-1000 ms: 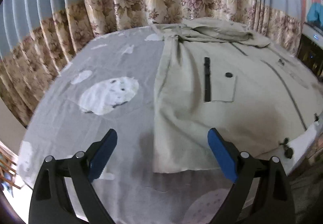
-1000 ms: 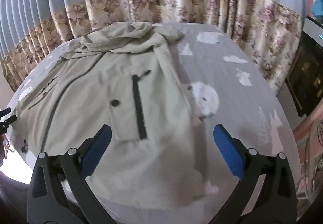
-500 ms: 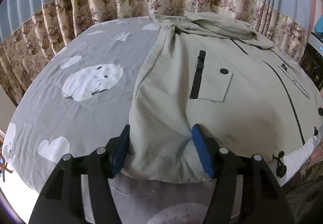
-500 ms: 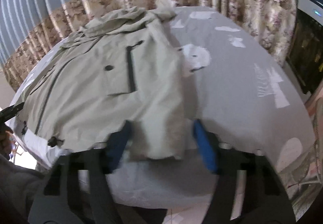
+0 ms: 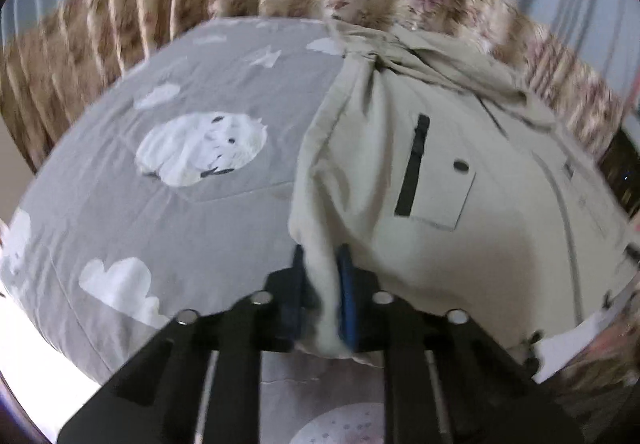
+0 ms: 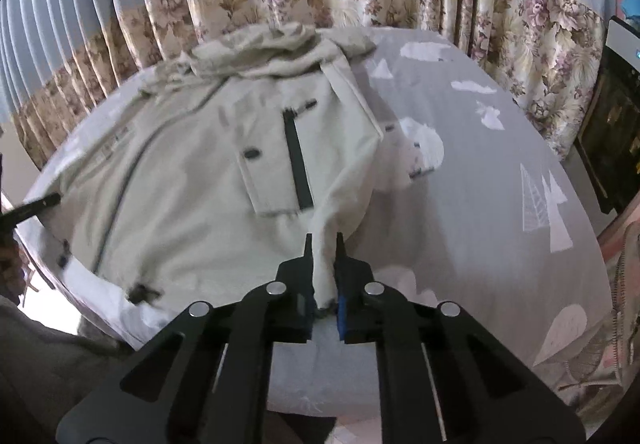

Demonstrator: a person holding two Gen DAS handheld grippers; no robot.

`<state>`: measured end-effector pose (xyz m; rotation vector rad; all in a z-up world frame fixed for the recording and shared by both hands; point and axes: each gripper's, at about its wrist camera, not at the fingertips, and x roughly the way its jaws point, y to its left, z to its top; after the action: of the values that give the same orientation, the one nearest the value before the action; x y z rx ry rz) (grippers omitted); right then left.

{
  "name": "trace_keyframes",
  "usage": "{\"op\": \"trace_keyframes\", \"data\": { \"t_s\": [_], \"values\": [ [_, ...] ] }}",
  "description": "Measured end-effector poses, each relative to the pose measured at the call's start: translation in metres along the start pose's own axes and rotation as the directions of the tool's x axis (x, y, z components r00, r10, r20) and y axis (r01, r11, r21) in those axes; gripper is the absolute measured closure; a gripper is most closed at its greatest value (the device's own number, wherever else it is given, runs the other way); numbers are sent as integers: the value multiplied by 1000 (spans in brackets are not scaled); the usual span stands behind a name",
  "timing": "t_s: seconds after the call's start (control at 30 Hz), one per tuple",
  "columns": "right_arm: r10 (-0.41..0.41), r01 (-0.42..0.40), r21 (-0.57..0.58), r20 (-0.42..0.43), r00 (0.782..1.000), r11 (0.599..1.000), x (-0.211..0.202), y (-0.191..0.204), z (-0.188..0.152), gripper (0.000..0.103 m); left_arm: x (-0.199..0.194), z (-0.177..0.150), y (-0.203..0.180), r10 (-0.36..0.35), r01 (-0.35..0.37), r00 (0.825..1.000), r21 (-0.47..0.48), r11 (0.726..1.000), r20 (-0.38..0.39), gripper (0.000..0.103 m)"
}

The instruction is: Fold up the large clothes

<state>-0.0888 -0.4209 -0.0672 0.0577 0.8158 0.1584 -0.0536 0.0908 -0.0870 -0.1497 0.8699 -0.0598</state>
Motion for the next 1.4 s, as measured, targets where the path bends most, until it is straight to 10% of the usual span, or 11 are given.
{"op": "trace_keyframes", "data": {
  "t_s": [0.53, 0.8, 0.87, 0.93, 1.1, 1.2, 1.27, 1.4],
  "values": [
    [72, -83, 63, 151, 986, 995, -16, -11, 88, 96, -37, 95, 7, 120, -122, 984, 9, 992, 135, 102],
    [67, -68, -2, 134, 989, 998, -1, 4, 100, 95, -18, 57, -4, 45, -42, 999, 139, 989, -19, 101],
    [57, -58, 9, 122, 991, 998, 2, 3, 93, 95, -10, 31, -11, 44, -34, 997, 156, 987, -62, 96],
    [52, -55, 23, 105, 993, 998, 5, 1, 84, 95, -6, 16, -18, 75, -65, 995, 166, 984, -58, 44],
    [40, -43, 41, 67, 997, 998, 8, -5, 67, 95, 3, -5, -35, 92, -84, 995, 218, 972, -27, 41],
    [40, -44, 61, 66, 997, 997, 4, -8, 61, 94, 13, -7, -28, 93, -84, 995, 157, 984, -47, 59],
    [39, -43, 72, 58, 998, 996, 3, -10, 57, 94, 10, -3, -26, 75, -69, 996, 115, 991, -51, 91],
    [41, -43, 49, 55, 998, 998, -2, -11, 54, 94, -3, 16, -36, 45, -39, 998, 146, 989, -33, 99]
  ]
}}
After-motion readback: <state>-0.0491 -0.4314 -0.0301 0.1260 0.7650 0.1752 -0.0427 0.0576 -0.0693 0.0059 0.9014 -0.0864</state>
